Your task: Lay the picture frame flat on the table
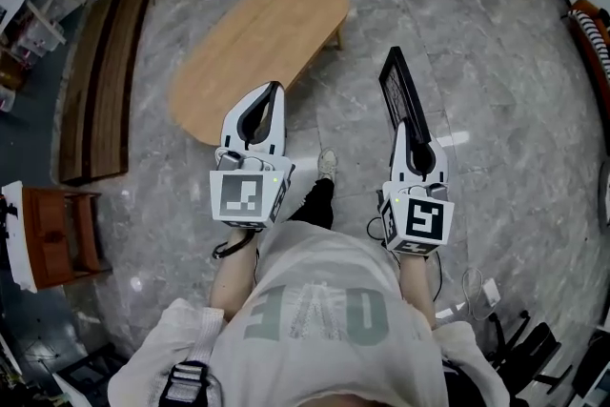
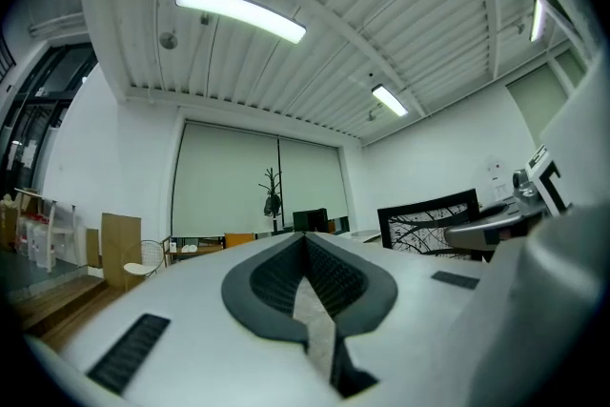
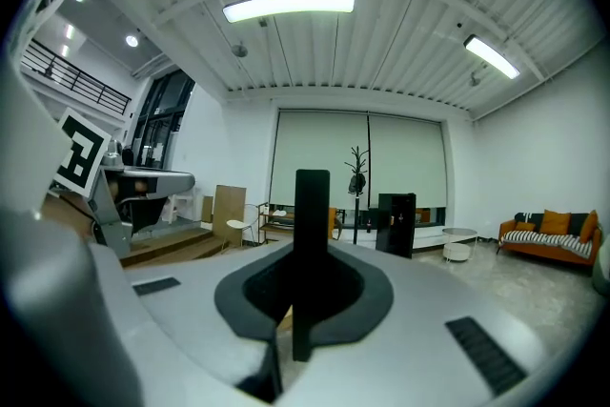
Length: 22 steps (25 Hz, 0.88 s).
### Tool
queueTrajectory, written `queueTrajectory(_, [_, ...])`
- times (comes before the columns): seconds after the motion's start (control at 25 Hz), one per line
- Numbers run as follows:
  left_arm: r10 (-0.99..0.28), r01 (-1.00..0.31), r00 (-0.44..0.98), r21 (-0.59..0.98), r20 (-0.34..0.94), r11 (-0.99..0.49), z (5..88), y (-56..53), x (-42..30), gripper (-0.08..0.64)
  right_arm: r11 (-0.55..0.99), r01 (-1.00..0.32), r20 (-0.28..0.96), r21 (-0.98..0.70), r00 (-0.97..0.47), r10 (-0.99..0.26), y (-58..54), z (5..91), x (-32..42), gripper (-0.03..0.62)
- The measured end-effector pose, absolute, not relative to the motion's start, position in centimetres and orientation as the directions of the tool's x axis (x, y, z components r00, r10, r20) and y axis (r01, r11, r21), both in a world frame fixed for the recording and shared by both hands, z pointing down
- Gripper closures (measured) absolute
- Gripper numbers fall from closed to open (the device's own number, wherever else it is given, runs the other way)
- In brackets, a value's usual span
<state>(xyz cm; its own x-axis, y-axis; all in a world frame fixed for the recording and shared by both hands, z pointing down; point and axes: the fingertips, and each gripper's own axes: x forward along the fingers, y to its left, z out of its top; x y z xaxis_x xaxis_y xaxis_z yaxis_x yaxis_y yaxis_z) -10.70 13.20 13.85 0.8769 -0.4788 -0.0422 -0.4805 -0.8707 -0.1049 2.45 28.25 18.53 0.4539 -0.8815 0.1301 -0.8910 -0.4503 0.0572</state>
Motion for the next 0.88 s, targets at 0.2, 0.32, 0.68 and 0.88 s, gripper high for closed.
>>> queueTrajectory(0.2, [-0.481, -0.481, 0.876, -0.093, -0.031, -0.872, 14.2, 9.0, -7.0, 0.552, -0.429, -0.903, 0.107, 0.024, 0.429, -0.897, 22.6, 18.6, 5.9, 0.572])
queueTrajectory(0.32, [-0.481, -0.482, 0.876, -0.067, -0.032, -0.874, 14.0, 6.4, -4.8, 0.552, -0.412, -0.911, 0.105, 0.013, 0.411, -0.906, 19.5, 18.7, 8.0, 0.572])
queueTrajectory(0.68, [-0.473, -0.474, 0.881, -0.063, -0.025, -0.878, 13.2, -3.3, 1.5, 0.552, -0.418, -0.909, 0.122, 0.013, 0.416, -0.901, 10.0, 17.4, 14.0, 0.571])
queueTrajectory(0.88, [-0.480, -0.484, 0.874, -0.041, -0.080, -0.874, 12.8, -6.9, 5.0, 0.552, -0.411, -0.911, 0.119, 0.037, 0.412, -0.903, 6.5, 17.4, 17.6, 0.572])
